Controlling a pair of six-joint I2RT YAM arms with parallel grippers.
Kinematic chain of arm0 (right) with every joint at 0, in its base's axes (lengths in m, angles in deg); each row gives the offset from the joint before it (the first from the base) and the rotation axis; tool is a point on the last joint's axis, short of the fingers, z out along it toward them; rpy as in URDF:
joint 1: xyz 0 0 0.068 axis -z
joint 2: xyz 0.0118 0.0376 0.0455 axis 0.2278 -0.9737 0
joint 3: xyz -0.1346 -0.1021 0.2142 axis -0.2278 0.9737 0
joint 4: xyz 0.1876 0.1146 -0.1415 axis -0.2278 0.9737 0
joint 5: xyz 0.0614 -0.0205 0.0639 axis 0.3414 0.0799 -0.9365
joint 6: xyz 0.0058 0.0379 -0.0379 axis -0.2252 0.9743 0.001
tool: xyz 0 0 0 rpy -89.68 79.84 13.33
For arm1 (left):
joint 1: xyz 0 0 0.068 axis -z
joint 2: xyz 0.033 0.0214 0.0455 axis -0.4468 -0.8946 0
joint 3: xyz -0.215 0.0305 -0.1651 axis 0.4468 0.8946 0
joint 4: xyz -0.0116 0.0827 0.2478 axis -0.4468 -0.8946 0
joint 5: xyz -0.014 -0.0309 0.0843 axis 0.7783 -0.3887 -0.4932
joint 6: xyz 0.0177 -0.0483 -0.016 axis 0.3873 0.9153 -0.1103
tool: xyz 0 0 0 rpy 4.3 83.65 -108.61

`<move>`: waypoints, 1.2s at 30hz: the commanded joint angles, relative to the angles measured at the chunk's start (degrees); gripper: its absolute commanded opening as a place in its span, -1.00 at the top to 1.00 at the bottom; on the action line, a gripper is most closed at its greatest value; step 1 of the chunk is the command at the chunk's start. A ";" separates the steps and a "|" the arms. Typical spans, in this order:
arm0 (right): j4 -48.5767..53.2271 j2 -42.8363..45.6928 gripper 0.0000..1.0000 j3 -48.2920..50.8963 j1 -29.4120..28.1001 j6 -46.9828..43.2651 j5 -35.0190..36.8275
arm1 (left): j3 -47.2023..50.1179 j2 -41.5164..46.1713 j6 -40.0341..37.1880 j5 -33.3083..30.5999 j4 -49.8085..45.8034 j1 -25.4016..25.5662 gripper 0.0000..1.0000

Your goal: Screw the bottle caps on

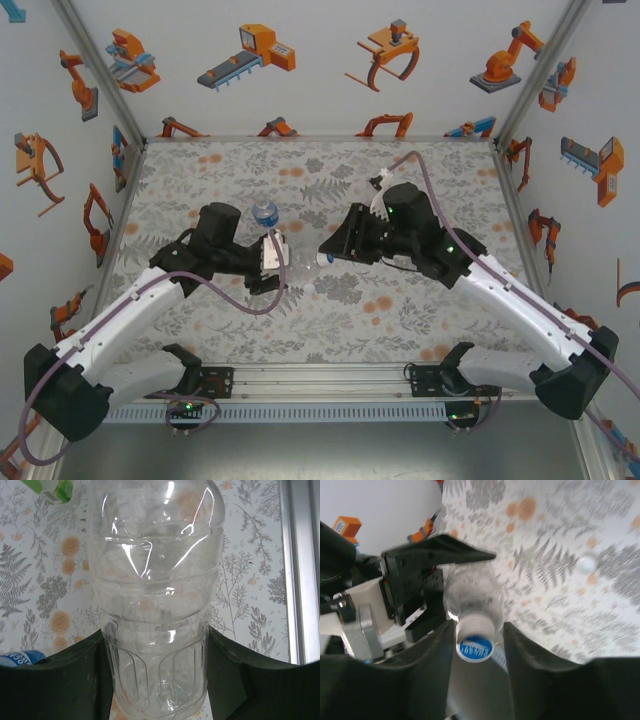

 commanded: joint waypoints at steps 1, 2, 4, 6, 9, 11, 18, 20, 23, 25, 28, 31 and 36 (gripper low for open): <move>-1.03 3.43 0.05 -2.16 0.29 -14.00 5.08 | -1.07 0.73 -1.49 4.02 -1.46 0.71 1.00; -1.91 4.00 0.06 -1.94 0.33 -17.81 4.55 | -1.07 0.75 -1.43 4.00 -1.47 0.75 1.00; -4.25 5.27 0.07 -0.86 0.33 -27.08 1.92 | -1.07 0.92 -1.35 3.98 -1.46 0.70 1.00; -6.11 6.12 0.08 0.10 0.33 -34.67 -1.30 | -1.07 0.95 -1.39 4.02 -1.47 0.75 1.00; -7.82 6.84 0.08 0.85 0.28 -46.18 -8.41 | -1.07 1.01 -1.44 4.15 -1.45 0.74 1.00; -8.37 7.06 0.08 1.40 0.26 -53.59 -13.72 | -0.98 1.10 -1.44 4.28 -1.46 0.72 1.00; -8.96 8.10 -0.04 4.79 0.16 -76.20 -25.68 | -0.76 1.35 -1.95 4.80 -1.41 0.75 1.00; -9.83 8.46 -0.05 6.28 0.17 -79.79 -28.99 | -0.63 1.55 -2.06 4.80 -1.43 0.69 1.00; -14.03 8.96 -0.05 9.39 0.18 -80.85 -31.50 | -0.54 1.63 -2.15 4.74 -1.47 0.70 1.00; -15.75 9.00 -0.03 10.77 0.07 -80.85 -31.37 | -0.54 1.61 -2.14 4.86 -1.46 0.73 1.00; -15.94 8.62 0.01 11.14 0.11 -80.85 -30.14 | -0.52 1.46 -2.15 4.99 -1.47 0.72 1.00; -16.76 8.54 0.08 11.56 0.09 -80.85 -29.62 | -0.50 1.37 -2.15 4.99 -1.47 0.69 1.00; -17.48 8.65 0.15 11.84 0.07 -80.84 -29.32 | -0.54 1.36 -2.15 5.03 -1.43 0.69 1.00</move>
